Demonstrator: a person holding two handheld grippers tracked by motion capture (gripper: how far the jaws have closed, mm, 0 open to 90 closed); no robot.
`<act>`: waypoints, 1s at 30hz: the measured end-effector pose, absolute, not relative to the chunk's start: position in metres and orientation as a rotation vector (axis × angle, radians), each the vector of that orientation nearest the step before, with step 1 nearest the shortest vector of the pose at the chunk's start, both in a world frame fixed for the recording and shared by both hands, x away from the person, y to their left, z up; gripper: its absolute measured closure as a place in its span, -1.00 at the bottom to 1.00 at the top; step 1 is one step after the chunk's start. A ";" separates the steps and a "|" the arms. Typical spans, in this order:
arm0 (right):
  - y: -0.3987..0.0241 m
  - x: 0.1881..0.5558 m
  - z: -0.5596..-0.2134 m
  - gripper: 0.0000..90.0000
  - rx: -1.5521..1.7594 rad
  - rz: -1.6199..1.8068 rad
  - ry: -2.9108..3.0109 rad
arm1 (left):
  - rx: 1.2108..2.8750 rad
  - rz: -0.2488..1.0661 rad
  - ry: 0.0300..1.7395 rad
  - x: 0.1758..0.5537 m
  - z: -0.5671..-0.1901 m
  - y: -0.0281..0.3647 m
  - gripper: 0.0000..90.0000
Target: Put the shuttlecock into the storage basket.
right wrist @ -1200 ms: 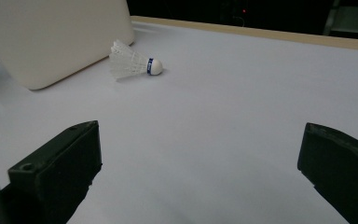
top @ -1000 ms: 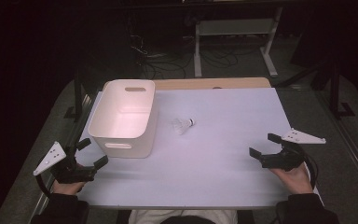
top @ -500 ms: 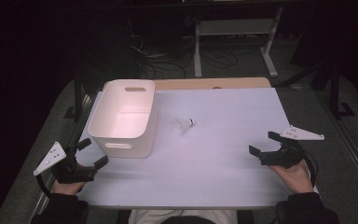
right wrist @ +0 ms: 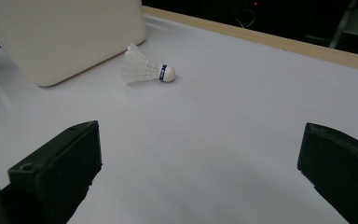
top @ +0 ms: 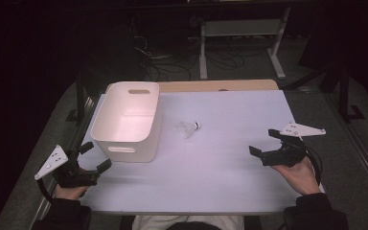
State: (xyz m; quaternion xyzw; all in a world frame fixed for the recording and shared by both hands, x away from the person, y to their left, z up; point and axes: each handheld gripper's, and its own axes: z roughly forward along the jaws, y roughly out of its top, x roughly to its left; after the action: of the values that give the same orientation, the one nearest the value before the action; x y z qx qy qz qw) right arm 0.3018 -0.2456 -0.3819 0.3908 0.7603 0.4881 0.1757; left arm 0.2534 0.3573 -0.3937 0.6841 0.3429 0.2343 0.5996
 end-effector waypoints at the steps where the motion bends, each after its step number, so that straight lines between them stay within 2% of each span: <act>1: -0.244 0.303 -0.381 -1.00 1.101 1.377 2.158 | 1.587 0.543 0.796 0.253 -0.394 0.357 -1.00; 30: -0.200 0.330 -0.358 -1.00 0.965 1.305 2.332 | 1.595 0.536 0.788 0.254 -0.394 0.355 -1.00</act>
State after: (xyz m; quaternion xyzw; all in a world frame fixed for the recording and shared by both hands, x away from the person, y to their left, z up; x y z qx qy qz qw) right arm 0.3299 -0.1997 -0.3576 0.3359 0.8115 0.4541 0.1494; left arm 0.2537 0.3554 -0.3940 0.6876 0.3396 0.2311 0.5987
